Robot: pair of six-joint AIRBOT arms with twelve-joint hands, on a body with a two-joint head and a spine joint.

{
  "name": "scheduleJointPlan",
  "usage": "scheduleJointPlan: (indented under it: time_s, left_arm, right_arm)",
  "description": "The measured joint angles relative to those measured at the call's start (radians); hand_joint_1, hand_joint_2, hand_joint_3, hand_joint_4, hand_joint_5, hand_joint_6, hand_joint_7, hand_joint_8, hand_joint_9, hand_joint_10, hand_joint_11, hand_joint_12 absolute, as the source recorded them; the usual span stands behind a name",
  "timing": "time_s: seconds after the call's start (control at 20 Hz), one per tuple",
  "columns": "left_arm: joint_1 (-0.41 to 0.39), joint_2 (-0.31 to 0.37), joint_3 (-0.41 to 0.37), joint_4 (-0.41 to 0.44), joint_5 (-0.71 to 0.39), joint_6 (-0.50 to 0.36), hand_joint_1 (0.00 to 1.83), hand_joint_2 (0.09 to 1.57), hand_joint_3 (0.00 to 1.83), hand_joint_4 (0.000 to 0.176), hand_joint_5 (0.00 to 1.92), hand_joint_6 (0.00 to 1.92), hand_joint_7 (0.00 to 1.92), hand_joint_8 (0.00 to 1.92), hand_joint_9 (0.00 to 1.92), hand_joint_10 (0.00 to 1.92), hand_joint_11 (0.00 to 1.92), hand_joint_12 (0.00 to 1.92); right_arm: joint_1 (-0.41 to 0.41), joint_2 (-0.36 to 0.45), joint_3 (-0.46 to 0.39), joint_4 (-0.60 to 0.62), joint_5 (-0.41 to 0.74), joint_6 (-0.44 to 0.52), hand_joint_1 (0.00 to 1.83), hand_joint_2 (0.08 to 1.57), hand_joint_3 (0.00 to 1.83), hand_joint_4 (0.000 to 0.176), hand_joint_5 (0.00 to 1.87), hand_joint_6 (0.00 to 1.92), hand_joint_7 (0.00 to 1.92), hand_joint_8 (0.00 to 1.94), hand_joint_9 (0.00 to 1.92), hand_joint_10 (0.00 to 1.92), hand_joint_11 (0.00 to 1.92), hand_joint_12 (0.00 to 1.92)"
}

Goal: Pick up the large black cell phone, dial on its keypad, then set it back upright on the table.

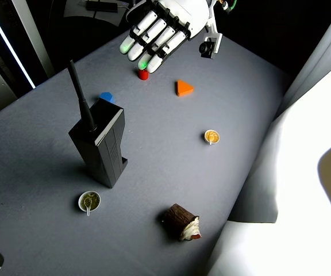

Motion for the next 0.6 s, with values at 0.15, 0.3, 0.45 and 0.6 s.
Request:
scheduleJointPlan:
  time_s: [0.15, 0.3, 0.45, 0.6]
  left_arm:
    - [0.000, 0.000, 0.000, 0.001, 0.000, -0.001, 0.09, 1.07, 0.00, 0.033, 0.17, 0.00, 0.11, 0.00, 0.11, 0.00, 0.00, 0.31]
    - [0.000, 0.000, 0.000, 0.001, 0.000, -0.002, 0.09, 1.07, 0.00, 0.025, 0.16, 0.00, 0.12, 0.00, 0.12, 0.00, 0.00, 0.38]
    - [0.000, 0.000, 0.000, 0.006, -0.001, -0.003, 0.10, 1.06, 0.00, 0.021, 0.15, 0.00, 0.13, 0.00, 0.13, 0.00, 0.00, 0.35]
    - [-0.001, -0.003, -0.002, 0.006, 0.000, -0.004, 0.12, 1.06, 0.00, 0.026, 0.16, 0.00, 0.14, 0.00, 0.16, 0.01, 0.00, 0.41]
  right_arm:
    - [0.001, 0.009, -0.004, -0.009, 0.000, 0.000, 0.17, 0.96, 0.00, 0.032, 0.00, 0.00, 0.02, 0.00, 0.06, 0.00, 0.00, 0.30]
    - [0.004, 0.006, -0.008, -0.006, 0.000, 0.000, 0.17, 0.96, 0.00, 0.000, 0.00, 0.00, 0.00, 0.00, 0.02, 0.00, 0.00, 0.29]
    - [0.007, -0.028, 0.028, -0.010, 0.000, 0.029, 0.20, 0.95, 0.00, 0.000, 0.00, 0.00, 0.00, 0.00, 0.02, 0.00, 0.00, 0.18]
    - [0.067, -0.079, 0.082, 0.006, -0.004, 0.045, 0.24, 0.93, 0.00, 0.000, 0.00, 0.00, 0.00, 0.00, 0.04, 0.00, 0.00, 0.20]
